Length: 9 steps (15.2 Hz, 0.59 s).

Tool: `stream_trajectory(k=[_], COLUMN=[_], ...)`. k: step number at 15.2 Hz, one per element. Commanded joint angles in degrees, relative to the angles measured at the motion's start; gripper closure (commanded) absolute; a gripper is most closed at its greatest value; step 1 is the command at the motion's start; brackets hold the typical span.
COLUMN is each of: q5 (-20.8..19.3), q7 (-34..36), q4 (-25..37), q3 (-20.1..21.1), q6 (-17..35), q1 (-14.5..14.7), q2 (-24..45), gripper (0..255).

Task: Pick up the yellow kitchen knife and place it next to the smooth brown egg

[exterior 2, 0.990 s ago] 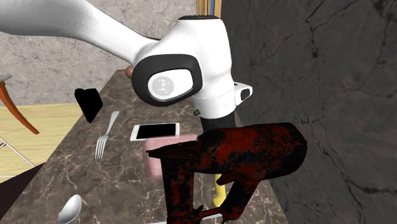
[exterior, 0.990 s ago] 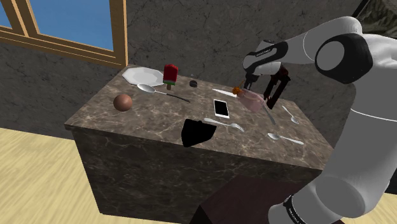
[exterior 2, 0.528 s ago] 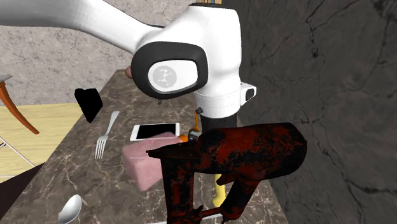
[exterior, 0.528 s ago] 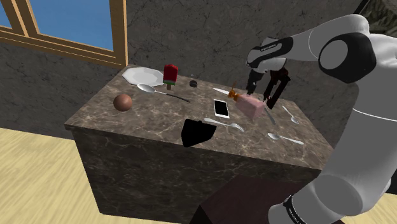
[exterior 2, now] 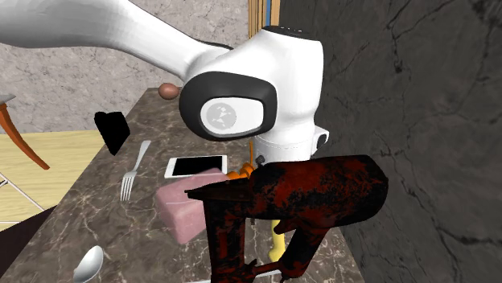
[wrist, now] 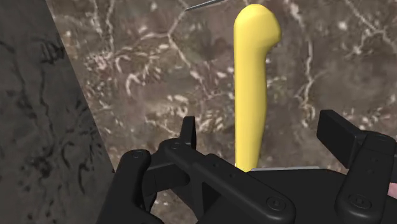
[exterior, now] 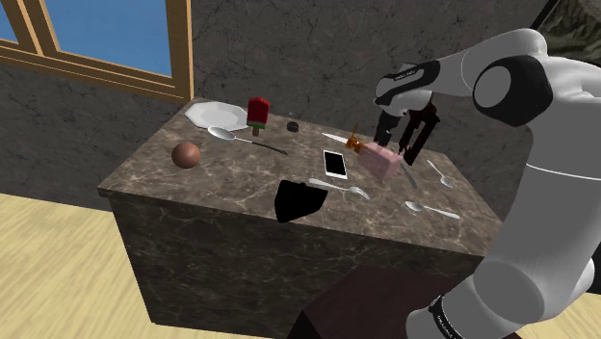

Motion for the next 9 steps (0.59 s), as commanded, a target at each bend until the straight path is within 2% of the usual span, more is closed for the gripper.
stream_trajectory(k=[1, 8, 9], q5=[0.31, 0.31, 0.31], q7=[-0.23, -0.23, -0.23], q4=[-0.01, 0.01, 0.01], q3=[0.14, 0.14, 0.14], q6=[0.76, 0.75, 0.75], q1=[-0.19, -0.19, -0.19], q2=[0.80, 0.81, 0.81], gripper=[0, 0, 255])
